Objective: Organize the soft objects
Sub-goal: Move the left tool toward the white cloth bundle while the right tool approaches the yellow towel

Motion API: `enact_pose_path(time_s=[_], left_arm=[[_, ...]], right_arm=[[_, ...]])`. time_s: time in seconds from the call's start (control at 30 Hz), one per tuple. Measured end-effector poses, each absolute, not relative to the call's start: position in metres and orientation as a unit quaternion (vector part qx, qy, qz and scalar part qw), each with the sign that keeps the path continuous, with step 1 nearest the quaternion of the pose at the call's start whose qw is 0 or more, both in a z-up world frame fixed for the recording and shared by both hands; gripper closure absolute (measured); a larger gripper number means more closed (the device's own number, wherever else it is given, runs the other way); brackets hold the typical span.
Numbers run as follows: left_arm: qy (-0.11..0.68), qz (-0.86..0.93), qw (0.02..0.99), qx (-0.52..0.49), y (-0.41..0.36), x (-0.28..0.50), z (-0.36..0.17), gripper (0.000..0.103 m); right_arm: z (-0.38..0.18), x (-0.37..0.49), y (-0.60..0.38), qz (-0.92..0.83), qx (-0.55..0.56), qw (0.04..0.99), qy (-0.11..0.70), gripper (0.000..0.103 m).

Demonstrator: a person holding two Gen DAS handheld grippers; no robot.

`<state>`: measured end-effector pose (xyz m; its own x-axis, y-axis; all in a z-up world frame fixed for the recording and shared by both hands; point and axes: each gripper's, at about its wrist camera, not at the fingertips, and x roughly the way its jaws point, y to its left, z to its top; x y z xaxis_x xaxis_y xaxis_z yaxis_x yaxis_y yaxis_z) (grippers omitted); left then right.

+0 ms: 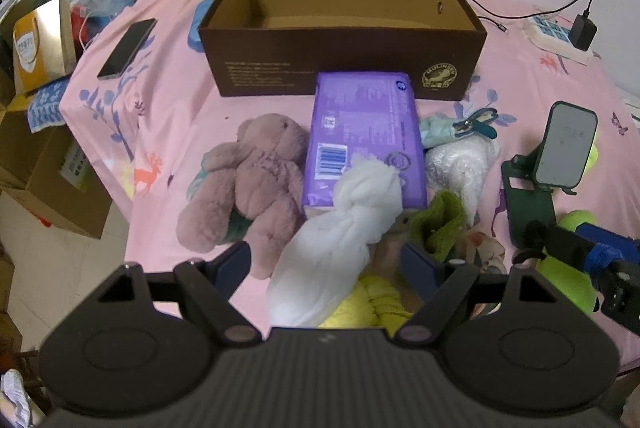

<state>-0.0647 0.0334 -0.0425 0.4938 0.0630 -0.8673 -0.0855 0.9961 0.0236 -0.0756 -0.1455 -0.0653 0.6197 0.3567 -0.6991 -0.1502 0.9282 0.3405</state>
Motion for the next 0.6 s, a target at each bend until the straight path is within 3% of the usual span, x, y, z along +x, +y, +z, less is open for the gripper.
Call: enact_pose_path(time_s=[0.6], left_arm=[[0.509,0.049,0.86,-0.009,0.0365,-0.0616,-0.0496,0.02]], right_arm=[[-0.0738,-0.0732,-0.1457,0.15,0.149,0.877,0.431,0.085]])
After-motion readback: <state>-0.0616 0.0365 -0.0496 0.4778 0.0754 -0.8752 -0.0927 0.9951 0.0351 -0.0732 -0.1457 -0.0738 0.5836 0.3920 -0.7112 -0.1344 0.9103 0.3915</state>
